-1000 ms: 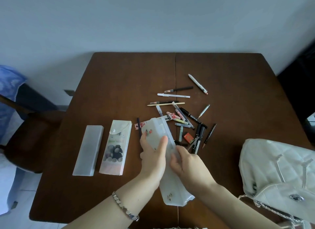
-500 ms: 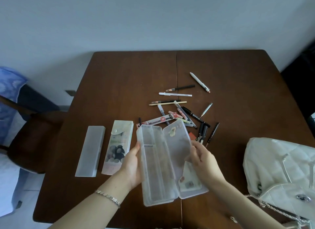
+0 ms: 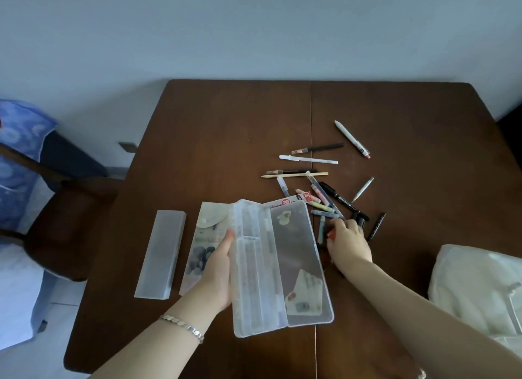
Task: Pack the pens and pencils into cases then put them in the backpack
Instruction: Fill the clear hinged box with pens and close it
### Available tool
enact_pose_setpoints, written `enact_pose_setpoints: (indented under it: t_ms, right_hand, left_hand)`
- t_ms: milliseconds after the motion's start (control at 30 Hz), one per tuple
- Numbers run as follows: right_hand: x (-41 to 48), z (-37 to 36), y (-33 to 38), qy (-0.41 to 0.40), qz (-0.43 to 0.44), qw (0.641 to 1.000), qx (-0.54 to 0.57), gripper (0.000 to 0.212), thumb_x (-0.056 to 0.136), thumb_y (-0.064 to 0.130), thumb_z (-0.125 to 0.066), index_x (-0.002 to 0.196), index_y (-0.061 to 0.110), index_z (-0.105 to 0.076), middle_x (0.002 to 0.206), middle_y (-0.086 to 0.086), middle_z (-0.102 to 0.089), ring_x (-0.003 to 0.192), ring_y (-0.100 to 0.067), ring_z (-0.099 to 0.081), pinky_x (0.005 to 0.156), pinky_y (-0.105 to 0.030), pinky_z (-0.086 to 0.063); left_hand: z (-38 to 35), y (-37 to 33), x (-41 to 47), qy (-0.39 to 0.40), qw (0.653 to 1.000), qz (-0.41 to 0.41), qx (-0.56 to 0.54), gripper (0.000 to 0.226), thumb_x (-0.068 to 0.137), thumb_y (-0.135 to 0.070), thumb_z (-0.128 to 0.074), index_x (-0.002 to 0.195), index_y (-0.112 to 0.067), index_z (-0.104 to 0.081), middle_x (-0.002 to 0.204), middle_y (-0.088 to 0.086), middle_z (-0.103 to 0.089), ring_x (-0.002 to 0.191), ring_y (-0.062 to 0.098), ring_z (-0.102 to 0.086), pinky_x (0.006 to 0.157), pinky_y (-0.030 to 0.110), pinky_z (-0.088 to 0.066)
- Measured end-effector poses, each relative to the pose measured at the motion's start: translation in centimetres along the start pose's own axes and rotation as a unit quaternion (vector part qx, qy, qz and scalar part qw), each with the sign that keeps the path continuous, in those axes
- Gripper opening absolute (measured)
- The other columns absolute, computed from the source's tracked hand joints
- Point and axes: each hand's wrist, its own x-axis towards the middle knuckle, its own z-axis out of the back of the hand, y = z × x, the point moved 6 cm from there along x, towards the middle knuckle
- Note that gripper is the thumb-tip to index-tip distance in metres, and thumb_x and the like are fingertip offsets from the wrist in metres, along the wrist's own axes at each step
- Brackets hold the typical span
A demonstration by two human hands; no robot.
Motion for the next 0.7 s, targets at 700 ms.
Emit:
enact_pose_setpoints:
  t_ms: [700]
  right_hand:
    - [-4.9,7.7,3.1,-0.144,-0.025,0.874,0.463,0.030,0.080,0.019,-0.070,0.108,0.019,-0.059,0.089,0.005,-0.065,0.082,-0.010,-0.063,0.067,-0.014,-0.054]
  left_hand:
    - [-2.0,1.7,3.6,0.008,0.996,-0.011,0.085,0.029,0.086,-0.028,-0.064,0.112,-0.016,-0.058,0.106,0.013,-0.065,0.100,0.031,-0.062,0.089,0.051,-0.052]
